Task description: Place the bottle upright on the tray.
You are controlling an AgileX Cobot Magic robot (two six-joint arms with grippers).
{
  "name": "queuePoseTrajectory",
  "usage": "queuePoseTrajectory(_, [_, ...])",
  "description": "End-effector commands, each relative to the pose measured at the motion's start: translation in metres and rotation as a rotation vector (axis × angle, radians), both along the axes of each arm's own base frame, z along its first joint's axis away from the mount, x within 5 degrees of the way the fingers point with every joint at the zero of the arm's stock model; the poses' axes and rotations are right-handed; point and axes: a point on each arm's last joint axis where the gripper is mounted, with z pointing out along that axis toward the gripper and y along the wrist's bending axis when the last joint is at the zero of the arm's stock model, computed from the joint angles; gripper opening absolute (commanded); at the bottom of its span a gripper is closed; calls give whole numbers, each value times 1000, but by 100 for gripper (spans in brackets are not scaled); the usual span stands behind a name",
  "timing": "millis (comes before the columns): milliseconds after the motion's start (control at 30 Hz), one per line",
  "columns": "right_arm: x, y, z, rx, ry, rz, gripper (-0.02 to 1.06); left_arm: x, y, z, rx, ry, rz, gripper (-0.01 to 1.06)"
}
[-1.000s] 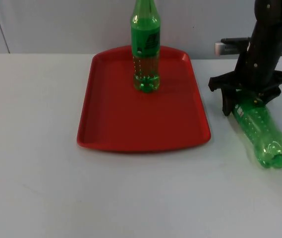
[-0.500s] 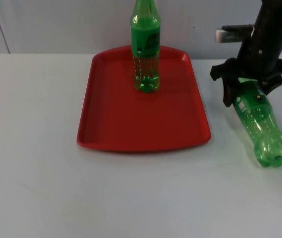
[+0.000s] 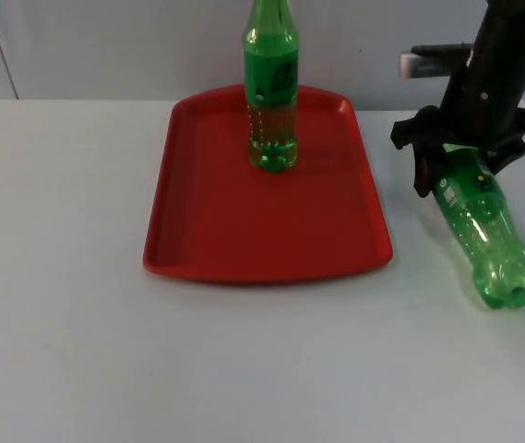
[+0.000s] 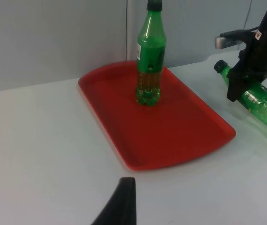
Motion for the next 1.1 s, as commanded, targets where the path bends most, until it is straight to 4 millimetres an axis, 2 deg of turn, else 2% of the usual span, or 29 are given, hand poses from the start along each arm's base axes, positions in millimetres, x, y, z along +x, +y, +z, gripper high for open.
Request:
queuePoseTrajectory(0, [1, 2, 14, 12, -42, 19, 0, 0, 0, -1, -4, -4, 7, 91])
queuePoseTrajectory(67, [1, 2, 20, 21, -60, 25, 0, 0, 0, -1, -4, -4, 7, 91])
queuePoseTrajectory(200, [-1, 6, 56, 86, -145, 54, 0, 0, 0, -1, -4, -4, 7, 91])
queuePoseTrajectory(233, [-1, 6, 56, 86, -145, 54, 0, 0, 0, -1, -4, -4, 7, 91])
queuePoseTrajectory(333, [-6, 6, 87, 109, -209, 84, 0, 0, 0, -1, -4, -4, 7, 91])
queuePoseTrajectory(367, [-6, 6, 87, 109, -209, 84, 0, 0, 0, -1, -4, -4, 7, 91])
queuePoseTrajectory(533, [-19, 10, 133, 188, -294, 143, 0, 0, 0, -1, -4, -4, 7, 91])
queuePoseTrajectory(567, [-19, 10, 133, 188, -294, 143, 0, 0, 0, -1, -4, -4, 7, 91])
queuePoseTrajectory(667, [-29, 15, 153, 196, -328, 190, 0, 0, 0, -1, -4, -4, 7, 91])
queuePoseTrajectory(833, [-41, 20, 172, 199, -355, 234, 0, 0, 0, -1, -4, -4, 7, 91])
queuePoseTrajectory(967, [-49, 31, 181, 201, -373, 309, 0, 0, 0, -1, -4, -4, 7, 91])
queuePoseTrajectory(1067, [-59, 49, 187, 211, -394, 392, 0, 0, 0, -1, -4, -4, 7, 91])
